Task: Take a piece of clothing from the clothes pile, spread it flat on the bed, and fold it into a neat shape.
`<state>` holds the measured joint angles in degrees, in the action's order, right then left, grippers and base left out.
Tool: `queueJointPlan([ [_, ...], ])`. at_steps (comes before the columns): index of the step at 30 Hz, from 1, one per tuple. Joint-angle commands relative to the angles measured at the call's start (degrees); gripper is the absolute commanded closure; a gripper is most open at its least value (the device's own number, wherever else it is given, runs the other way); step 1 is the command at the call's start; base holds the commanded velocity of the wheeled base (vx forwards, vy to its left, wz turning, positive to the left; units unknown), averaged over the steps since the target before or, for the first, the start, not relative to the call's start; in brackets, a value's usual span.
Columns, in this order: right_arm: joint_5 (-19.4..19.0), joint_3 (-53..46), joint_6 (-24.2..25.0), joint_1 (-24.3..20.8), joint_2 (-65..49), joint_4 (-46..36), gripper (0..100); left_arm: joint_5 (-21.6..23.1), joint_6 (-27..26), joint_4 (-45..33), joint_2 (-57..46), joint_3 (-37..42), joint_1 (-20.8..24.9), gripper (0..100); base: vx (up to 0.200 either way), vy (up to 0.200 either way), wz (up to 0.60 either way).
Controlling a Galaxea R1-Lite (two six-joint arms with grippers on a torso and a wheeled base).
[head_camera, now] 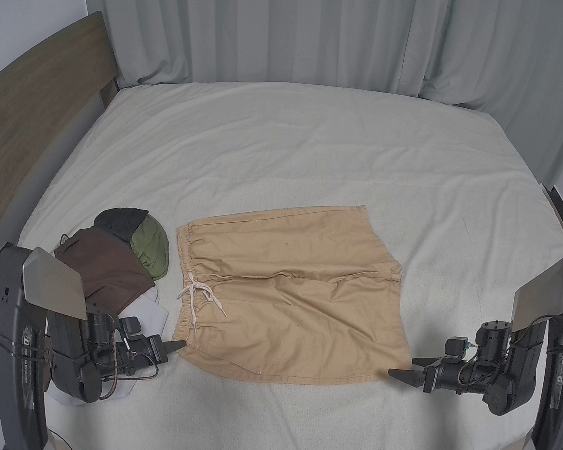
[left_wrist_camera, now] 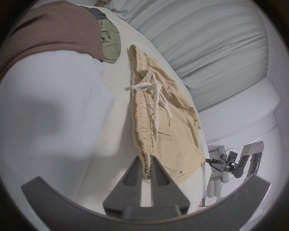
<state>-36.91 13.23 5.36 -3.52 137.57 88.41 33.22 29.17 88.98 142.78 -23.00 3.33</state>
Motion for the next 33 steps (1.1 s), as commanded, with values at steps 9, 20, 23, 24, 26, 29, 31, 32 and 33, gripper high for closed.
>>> queueJointPlan([
  [9, 0.00, 1.28, 3.95, -1.22, 1.82, 0.01, 0, 0.00, 0.01, 0.05, 0.05, -0.02, 0.01, 100, 0.000, 0.000, 0.00],
  [20, 0.00, 1.45, 3.78, -1.14, 2.61, 0.10, 100, 0.00, 0.01, 0.05, 0.05, -0.02, 0.01, 100, 0.000, 0.000, 0.00],
  [23, -0.09, 1.45, 3.69, -1.22, 2.61, 0.10, 100, 0.00, 0.01, 0.05, 0.05, -0.02, 0.01, 100, 0.000, 0.000, 0.00],
  [24, -0.09, 1.45, 3.69, -1.22, 2.61, 0.10, 100, 0.00, 0.01, 0.05, 0.05, -0.02, 0.01, 100, 0.000, 0.000, 0.00],
  [26, -0.09, 1.45, 3.69, -1.22, 2.61, 0.10, 100, 0.00, 0.01, 0.05, 0.05, -0.02, 0.01, 100, 0.000, 0.000, 0.00],
  [29, 0.00, 1.45, 3.60, -1.22, 2.61, 0.10, 100, 0.00, 0.01, 0.05, 0.05, -0.02, 0.01, 100, 0.000, 0.000, 0.00],
  [31, 0.00, 1.36, 3.60, -1.22, 2.61, 0.10, 100, 0.00, 0.01, 0.05, 0.05, -0.02, 0.01, 100, 0.000, 0.000, 0.00],
  [32, 0.00, 1.36, 3.60, -1.22, 2.53, 0.10, 100, 0.00, 0.01, 0.05, 0.05, -0.02, 0.01, 100, 0.000, 0.000, 0.00],
  [33, 0.00, 1.36, 3.60, -1.22, 2.61, 0.10, 100, 0.00, 0.01, 0.05, 0.05, -0.02, 0.01, 100, 0.000, 0.000, 0.00],
])
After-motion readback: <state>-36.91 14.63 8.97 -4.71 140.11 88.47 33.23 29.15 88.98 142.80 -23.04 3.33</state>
